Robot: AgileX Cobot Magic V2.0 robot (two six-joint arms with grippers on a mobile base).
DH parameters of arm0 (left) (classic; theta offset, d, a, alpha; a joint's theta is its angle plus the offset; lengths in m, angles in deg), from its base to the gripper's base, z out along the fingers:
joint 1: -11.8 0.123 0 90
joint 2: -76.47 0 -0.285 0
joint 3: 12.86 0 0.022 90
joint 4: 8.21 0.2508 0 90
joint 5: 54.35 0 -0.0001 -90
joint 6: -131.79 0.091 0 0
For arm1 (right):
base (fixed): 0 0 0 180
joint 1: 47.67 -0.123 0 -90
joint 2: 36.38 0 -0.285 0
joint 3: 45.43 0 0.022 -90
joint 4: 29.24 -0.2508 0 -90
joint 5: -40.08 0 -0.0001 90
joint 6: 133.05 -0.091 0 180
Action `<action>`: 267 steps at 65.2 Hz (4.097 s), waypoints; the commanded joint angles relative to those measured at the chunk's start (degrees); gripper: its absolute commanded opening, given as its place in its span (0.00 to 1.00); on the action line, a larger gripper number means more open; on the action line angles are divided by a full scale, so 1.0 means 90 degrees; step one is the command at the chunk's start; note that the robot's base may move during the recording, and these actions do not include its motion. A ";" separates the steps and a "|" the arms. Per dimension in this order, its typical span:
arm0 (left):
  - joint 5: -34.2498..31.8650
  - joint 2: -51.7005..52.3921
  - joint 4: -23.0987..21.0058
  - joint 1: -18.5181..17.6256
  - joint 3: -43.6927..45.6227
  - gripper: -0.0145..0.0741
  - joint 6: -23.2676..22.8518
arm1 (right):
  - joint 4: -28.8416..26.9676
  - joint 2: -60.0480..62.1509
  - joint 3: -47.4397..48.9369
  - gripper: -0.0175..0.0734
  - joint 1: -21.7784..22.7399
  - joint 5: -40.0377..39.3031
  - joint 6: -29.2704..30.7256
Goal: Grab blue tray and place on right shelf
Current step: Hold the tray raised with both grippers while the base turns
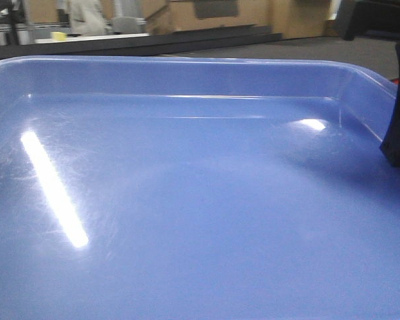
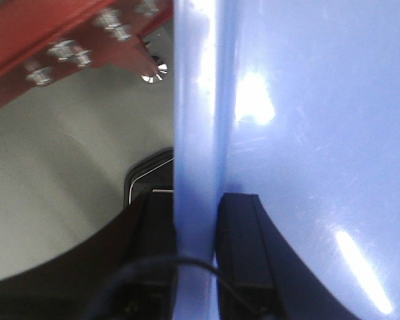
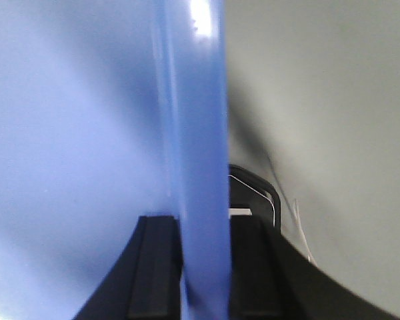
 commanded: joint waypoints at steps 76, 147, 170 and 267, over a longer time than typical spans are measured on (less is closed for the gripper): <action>0.0115 0.0149 0.0084 -0.0034 0.0169 0.19 0.0009 | 0.0346 0.0171 0.0156 0.35 0.0024 -0.0057 -0.0009; 0.0115 0.0149 0.0084 -0.0034 0.0169 0.19 0.0009 | 0.0346 0.0171 0.0156 0.35 0.0024 -0.0057 -0.0009; 0.0115 0.0149 0.0084 -0.0034 0.0169 0.19 0.0009 | 0.0346 0.0171 0.0156 0.35 0.0024 -0.0057 -0.0009; 0.0115 0.0149 0.0084 -0.0034 0.0169 0.19 0.0009 | 0.0346 0.0171 0.0156 0.35 0.0024 -0.0046 -0.0009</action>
